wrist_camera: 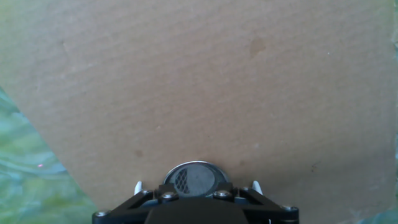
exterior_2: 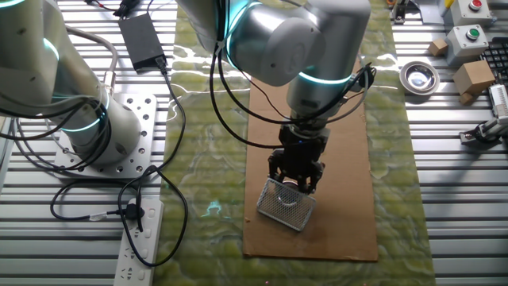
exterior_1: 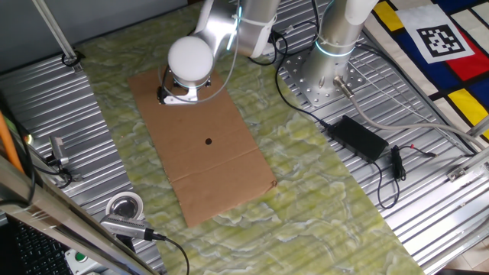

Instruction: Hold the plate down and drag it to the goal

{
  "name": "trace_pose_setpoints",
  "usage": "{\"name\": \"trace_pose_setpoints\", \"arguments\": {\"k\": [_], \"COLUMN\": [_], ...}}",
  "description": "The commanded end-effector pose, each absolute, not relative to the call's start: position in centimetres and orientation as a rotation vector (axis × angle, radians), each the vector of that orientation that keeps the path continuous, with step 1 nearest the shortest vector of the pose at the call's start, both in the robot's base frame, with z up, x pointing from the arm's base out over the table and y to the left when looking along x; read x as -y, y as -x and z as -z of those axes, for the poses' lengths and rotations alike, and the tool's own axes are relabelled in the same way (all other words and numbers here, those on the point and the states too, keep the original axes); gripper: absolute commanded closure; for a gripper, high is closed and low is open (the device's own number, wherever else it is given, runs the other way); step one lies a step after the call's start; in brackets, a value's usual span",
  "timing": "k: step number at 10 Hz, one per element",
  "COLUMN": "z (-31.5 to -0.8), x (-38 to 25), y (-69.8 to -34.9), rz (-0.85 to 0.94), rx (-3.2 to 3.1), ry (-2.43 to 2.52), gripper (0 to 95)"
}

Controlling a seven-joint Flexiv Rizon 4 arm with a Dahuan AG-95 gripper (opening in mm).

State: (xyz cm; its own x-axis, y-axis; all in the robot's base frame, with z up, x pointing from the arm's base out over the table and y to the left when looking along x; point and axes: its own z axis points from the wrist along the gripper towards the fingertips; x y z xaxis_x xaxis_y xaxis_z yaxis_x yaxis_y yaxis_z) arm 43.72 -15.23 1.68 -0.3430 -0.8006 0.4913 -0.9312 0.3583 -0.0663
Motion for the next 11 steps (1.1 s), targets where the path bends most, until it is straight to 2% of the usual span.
{"name": "trace_pose_setpoints", "arguments": {"k": [1, 7, 8, 11], "z": [-1.3, -1.7, -2.1, -2.4], "x": [15.4, 15.5, 15.5, 15.5], "y": [-43.9, -43.9, -44.0, -44.3], "rz": [-0.482, -0.480, -0.473, -0.439], "rx": [2.251, 2.244, 2.253, 2.285], "ry": [-1.518, -1.496, -1.487, -1.468], "gripper": [76.0, 76.0, 95.0, 95.0]}}
